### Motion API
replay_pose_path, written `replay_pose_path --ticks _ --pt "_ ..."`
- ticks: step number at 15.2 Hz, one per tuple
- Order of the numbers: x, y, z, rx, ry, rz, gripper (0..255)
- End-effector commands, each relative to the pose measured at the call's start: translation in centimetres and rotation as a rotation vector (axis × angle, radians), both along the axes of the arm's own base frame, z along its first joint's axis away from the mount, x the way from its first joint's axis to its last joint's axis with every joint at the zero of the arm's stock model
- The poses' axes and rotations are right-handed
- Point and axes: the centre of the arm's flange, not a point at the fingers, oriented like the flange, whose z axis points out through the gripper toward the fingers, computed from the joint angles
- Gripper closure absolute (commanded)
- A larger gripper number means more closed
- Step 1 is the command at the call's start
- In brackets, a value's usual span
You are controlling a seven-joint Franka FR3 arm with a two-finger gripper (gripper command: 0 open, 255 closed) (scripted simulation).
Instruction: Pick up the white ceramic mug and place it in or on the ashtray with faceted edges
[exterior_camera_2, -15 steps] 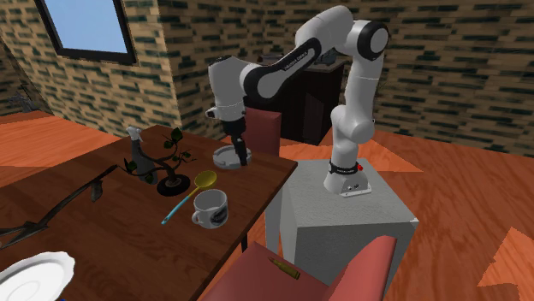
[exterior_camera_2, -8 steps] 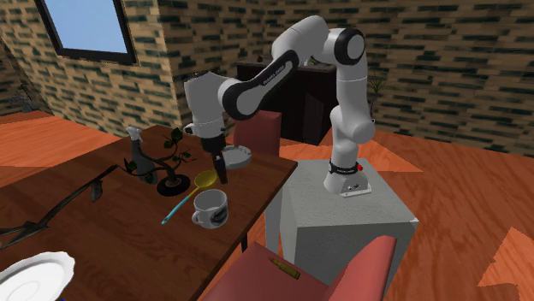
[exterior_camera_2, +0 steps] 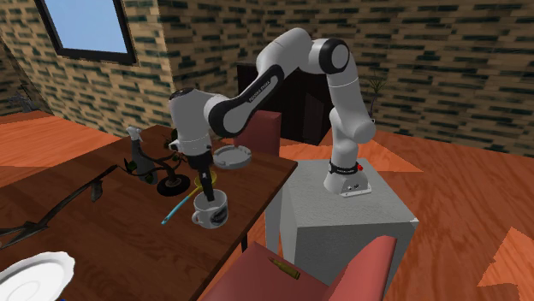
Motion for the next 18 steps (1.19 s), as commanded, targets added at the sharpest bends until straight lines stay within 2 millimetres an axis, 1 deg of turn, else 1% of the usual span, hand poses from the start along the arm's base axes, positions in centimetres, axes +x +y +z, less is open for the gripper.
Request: replay_pose_path --ticks 1,4,11,12,18 --pt "0.0 0.1 -1.0 0.000 -0.001 0.000 0" --pt "-0.2 0.1 -2.3 0.000 -0.001 0.000 0" --pt "-0.2 0.1 -2.3 0.000 -0.001 0.000 0" --pt "-0.2 0.1 -2.3 0.000 -0.001 0.000 255" --pt "-0.2 0.1 -2.3 0.000 -0.001 0.000 255"
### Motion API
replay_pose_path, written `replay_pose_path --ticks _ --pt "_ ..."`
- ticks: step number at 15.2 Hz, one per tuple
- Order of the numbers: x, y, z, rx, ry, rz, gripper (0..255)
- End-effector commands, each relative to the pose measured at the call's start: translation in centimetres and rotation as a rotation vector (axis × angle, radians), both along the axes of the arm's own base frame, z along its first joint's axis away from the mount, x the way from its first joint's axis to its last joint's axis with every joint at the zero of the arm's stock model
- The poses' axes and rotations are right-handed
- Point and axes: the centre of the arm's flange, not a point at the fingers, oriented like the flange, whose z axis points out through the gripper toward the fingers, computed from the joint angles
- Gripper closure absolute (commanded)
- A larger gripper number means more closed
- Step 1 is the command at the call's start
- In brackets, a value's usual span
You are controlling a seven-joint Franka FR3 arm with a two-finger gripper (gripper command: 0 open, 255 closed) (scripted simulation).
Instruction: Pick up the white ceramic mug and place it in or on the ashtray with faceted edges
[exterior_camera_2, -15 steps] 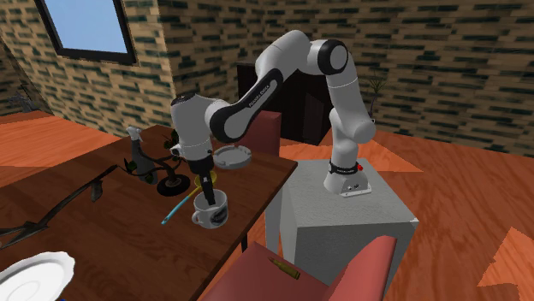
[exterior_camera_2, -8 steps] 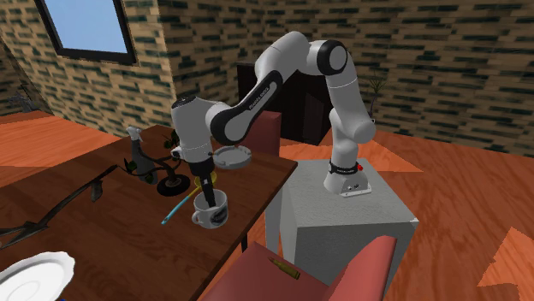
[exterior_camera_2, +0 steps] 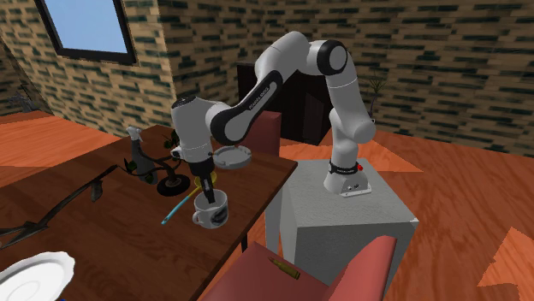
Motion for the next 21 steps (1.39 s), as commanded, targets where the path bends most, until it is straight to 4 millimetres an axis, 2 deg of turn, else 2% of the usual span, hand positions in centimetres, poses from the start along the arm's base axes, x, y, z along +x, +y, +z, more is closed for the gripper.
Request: replay_pose_path --ticks 1,3,21 --pt "0.0 0.0 0.0 0.000 0.000 0.000 255" --pt "0.0 0.0 0.0 0.000 0.000 0.000 255" --pt "0.0 0.0 9.5 0.000 0.000 0.000 255"
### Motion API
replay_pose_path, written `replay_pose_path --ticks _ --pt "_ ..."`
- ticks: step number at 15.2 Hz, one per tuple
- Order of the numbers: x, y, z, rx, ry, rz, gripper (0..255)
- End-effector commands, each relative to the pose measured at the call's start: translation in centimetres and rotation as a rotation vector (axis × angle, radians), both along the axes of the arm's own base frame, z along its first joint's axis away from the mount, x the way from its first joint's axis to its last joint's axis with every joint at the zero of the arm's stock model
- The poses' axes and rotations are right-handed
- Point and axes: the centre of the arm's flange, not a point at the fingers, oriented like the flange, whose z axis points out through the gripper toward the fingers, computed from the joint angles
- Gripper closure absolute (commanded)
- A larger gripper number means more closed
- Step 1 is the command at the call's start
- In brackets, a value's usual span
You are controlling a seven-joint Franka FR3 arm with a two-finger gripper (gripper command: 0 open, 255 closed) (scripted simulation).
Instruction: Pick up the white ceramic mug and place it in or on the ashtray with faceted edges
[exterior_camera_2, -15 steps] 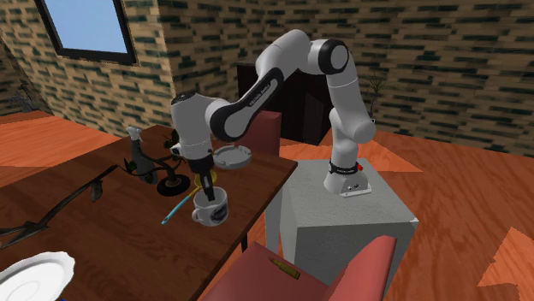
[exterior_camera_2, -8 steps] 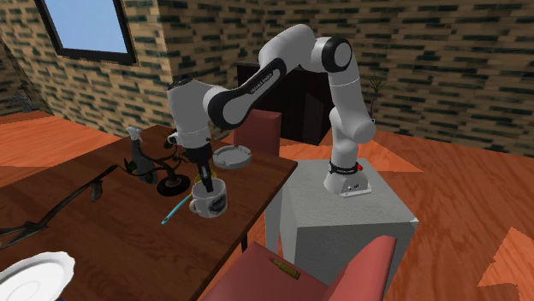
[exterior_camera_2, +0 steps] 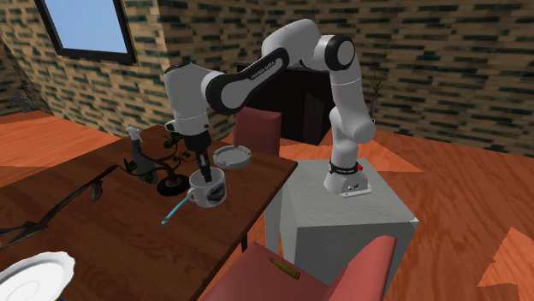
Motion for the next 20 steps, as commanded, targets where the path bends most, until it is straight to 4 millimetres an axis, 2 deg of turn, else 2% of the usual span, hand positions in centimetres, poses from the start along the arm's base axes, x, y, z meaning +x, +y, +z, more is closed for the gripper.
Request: replay_pose_path --ticks 1,2,20 --pt "0.0 0.1 1.1 0.000 0.000 0.000 255" --pt "0.0 0.1 1.2 0.000 0.000 0.000 255" --pt "-1.8 -23.6 1.9 0.000 0.000 0.000 255"
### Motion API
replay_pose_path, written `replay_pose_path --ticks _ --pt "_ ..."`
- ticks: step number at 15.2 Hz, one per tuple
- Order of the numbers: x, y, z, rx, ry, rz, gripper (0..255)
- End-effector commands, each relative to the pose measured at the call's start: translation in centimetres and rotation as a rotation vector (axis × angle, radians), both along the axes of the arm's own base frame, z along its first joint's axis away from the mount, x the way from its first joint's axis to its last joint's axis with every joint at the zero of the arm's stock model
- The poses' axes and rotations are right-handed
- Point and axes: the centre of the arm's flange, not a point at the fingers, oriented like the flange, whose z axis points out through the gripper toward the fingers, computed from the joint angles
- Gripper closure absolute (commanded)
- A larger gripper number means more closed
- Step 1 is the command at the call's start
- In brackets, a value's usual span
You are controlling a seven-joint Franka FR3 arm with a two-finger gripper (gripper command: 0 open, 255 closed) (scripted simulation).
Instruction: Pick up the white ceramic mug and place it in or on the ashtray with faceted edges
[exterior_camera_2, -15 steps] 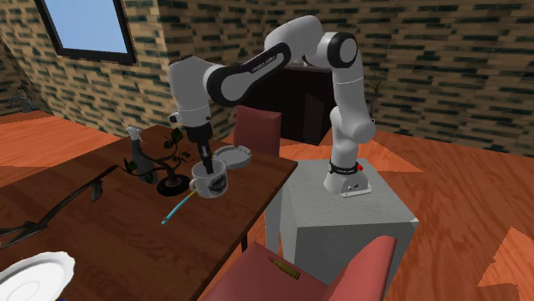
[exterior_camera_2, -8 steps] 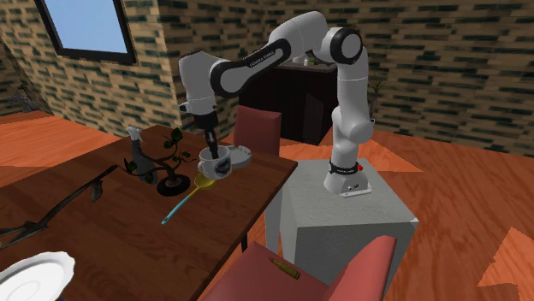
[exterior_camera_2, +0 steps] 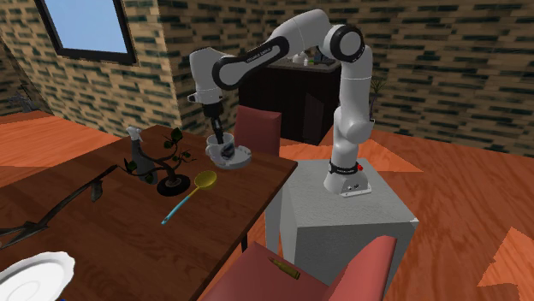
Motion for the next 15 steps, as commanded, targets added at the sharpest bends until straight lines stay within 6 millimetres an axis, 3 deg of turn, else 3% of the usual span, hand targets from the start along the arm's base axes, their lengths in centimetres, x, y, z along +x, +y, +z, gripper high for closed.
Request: replay_pose_path --ticks 1,8,9,15 --pt "-0.4 -2.9 0.0 0.000 0.000 0.001 255" --pt "-1.1 -12.1 0.3 0.000 0.000 0.001 255" --pt "-1.2 -14.4 0.4 0.000 0.000 0.001 255" --pt "-1.2 -14.4 -2.8 0.000 0.000 0.001 255"
